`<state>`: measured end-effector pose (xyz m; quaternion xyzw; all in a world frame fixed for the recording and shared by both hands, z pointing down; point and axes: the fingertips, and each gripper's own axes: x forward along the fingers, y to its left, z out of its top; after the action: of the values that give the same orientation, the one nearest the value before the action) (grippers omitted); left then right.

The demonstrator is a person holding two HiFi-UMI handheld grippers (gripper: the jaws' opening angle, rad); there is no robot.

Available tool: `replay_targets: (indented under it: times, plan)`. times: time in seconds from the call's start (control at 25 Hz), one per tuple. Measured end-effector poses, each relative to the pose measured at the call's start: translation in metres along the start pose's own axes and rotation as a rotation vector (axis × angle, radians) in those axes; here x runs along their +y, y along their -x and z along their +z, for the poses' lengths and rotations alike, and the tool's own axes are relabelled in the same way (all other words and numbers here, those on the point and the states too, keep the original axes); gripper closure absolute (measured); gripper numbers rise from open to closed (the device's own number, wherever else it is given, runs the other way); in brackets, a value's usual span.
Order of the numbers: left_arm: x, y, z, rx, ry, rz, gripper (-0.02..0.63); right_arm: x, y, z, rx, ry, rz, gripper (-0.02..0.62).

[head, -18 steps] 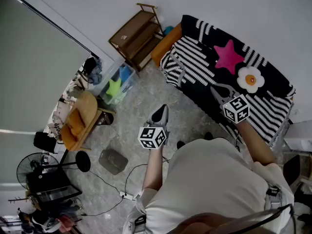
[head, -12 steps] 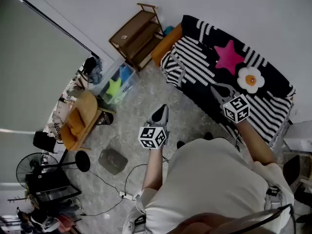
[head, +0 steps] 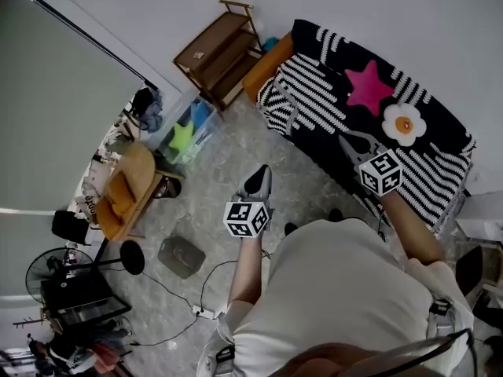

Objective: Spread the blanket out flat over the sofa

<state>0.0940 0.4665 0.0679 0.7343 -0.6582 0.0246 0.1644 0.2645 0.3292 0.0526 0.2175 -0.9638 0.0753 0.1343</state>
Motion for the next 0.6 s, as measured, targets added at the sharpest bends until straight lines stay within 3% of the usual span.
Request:
replay_targets:
  times: [0.16,0.28,0.6]
  plan:
    - [0.009,0.003,-0.001,0.004,0.002,0.027,0.584,0.003,-0.001,-0.003,0.007,-0.01,-0.002,0.594]
    - [0.017,0.008,-0.001,0.007,0.01,0.031,0.522,0.01,-0.004,-0.002,0.009,-0.012,0.002,0.594]
    - [0.033,0.021,-0.004,0.005,0.029,0.027,0.468,0.03,-0.015,-0.003,0.011,-0.016,0.004,0.594]
